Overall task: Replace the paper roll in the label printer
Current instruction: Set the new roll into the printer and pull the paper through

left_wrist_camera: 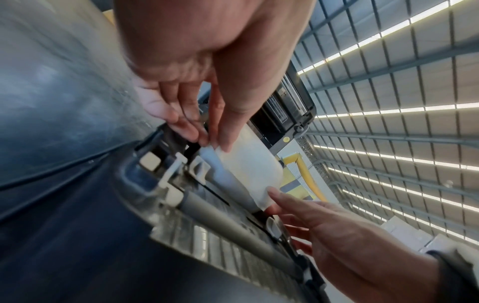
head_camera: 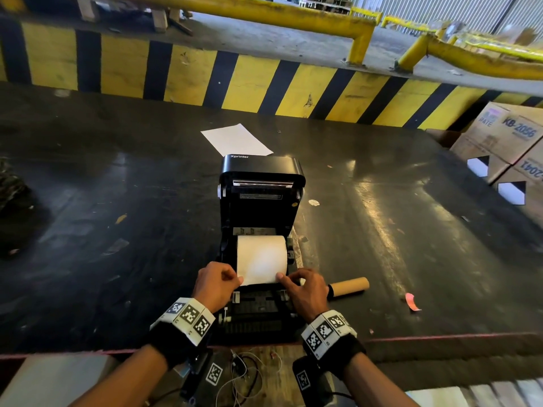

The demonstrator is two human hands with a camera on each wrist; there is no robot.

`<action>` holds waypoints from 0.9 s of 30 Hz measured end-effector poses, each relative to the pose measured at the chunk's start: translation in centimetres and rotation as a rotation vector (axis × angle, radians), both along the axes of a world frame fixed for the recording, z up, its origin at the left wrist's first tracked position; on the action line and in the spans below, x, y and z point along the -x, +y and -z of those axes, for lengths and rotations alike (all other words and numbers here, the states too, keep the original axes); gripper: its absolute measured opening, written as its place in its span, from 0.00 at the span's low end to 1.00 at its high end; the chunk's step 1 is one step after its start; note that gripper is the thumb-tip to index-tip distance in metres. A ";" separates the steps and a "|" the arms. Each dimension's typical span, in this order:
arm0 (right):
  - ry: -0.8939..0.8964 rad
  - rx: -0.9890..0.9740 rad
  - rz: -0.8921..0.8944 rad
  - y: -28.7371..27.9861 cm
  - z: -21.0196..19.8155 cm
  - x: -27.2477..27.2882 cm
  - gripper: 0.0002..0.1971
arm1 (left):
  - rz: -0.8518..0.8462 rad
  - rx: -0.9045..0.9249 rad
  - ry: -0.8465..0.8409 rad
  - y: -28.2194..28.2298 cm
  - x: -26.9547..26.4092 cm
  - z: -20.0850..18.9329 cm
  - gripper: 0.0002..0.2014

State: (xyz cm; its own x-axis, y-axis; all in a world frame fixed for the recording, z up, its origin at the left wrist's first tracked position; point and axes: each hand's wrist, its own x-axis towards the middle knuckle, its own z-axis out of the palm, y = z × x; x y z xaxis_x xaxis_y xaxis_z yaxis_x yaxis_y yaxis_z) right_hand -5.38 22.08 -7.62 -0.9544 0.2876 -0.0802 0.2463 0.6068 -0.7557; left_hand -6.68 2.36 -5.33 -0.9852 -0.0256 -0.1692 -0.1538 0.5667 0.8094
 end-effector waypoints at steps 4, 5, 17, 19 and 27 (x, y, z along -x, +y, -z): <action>0.000 0.014 -0.031 0.4 0.1 0.1 0.14 | 0.071 0.066 -0.030 -0.3 0.0 0.3 0.10; -0.003 0.022 -0.048 0.5 0.0 0.0 0.14 | 0.075 0.075 -0.024 -0.3 0.0 0.3 0.10; -0.092 0.179 -0.238 2.2 1.7 0.3 0.08 | 0.086 0.048 0.007 -0.4 -0.1 0.3 0.08; -0.100 0.142 -0.226 2.2 1.9 0.4 0.09 | 0.119 0.069 0.005 -0.3 -0.2 0.3 0.07; -0.115 0.197 -0.256 1.9 1.7 -0.2 0.05 | 0.187 0.124 -0.067 -0.5 0.4 -0.1 0.16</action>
